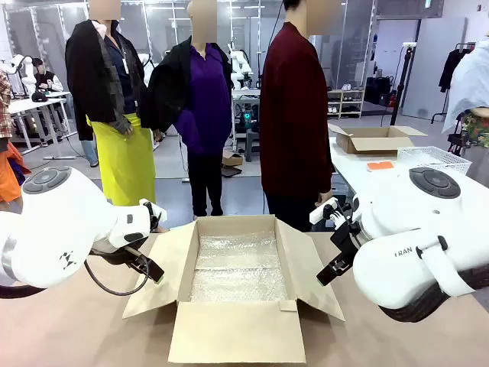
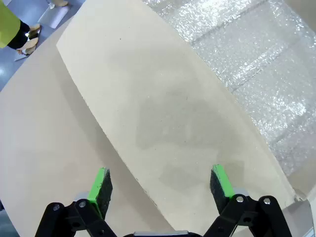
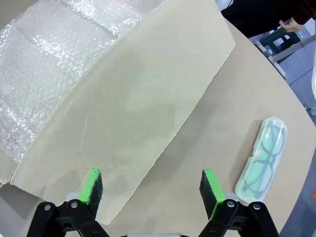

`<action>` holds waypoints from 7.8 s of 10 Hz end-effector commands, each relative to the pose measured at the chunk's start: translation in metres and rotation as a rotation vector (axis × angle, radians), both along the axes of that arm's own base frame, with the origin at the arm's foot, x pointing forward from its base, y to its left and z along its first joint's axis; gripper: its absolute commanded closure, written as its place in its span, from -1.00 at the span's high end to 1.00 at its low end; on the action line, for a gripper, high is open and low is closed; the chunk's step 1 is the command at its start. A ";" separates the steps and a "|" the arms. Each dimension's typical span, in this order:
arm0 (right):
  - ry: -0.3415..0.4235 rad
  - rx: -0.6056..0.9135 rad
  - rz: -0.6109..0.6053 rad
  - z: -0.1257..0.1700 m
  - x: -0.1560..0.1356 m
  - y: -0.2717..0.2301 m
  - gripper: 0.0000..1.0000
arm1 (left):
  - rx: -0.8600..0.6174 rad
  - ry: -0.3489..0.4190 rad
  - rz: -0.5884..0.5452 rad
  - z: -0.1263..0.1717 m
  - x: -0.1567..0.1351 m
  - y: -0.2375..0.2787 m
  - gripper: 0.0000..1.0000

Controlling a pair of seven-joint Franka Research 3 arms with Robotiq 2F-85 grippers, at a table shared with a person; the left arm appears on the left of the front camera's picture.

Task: Pack the glasses set securely to prepare it for shipping.
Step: Place the Glasses case inside the Package Box.

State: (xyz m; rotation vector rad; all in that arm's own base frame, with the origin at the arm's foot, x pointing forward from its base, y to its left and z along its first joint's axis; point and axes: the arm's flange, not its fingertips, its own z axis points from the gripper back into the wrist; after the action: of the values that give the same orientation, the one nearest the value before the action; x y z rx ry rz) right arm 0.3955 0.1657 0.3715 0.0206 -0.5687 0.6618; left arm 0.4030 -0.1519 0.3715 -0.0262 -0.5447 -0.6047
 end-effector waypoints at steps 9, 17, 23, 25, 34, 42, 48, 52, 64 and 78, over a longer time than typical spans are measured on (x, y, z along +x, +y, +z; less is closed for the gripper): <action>-0.002 0.001 0.002 0.000 0.000 0.001 1.00 | 0.000 -0.001 0.001 0.000 0.000 0.000 1.00; 0.059 0.102 -0.201 0.070 0.012 -0.065 1.00 | -0.083 0.109 -0.247 0.068 -0.016 0.070 1.00; 0.145 0.083 -0.424 0.081 0.068 -0.114 1.00 | -0.134 0.115 -0.512 0.100 -0.030 0.144 1.00; 0.166 0.038 -0.461 0.067 0.094 -0.126 1.00 | -0.204 0.099 -0.642 0.100 -0.033 0.145 1.00; 0.260 0.014 -0.509 0.002 0.140 -0.140 1.00 | -0.246 0.066 -0.721 0.099 -0.043 0.135 1.00; 0.268 -0.009 -0.476 0.000 0.148 -0.133 1.00 | -0.246 0.066 -0.721 0.099 -0.043 0.135 1.00; 0.388 -0.023 -0.486 -0.027 0.193 -0.135 1.00 | -0.246 0.066 -0.721 0.099 -0.043 0.135 1.00; 0.450 -0.036 -0.498 -0.046 0.196 -0.141 1.00 | -0.246 0.066 -0.721 0.099 -0.043 0.135 1.00; 0.453 -0.063 -0.539 -0.043 0.200 -0.132 -1.00 | -0.246 0.066 -0.721 0.099 -0.043 0.135 1.00; 0.387 -0.522 0.626 0.100 0.122 0.113 -1.00 | -0.246 0.066 -0.721 0.099 -0.043 0.135 1.00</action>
State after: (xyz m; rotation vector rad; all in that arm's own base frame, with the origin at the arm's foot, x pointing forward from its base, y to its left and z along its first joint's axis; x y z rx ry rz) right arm 0.5115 0.2741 0.4662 -0.1324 -0.0062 1.2991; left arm 0.3598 -0.0196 0.4712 -0.4656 -0.5169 -1.2111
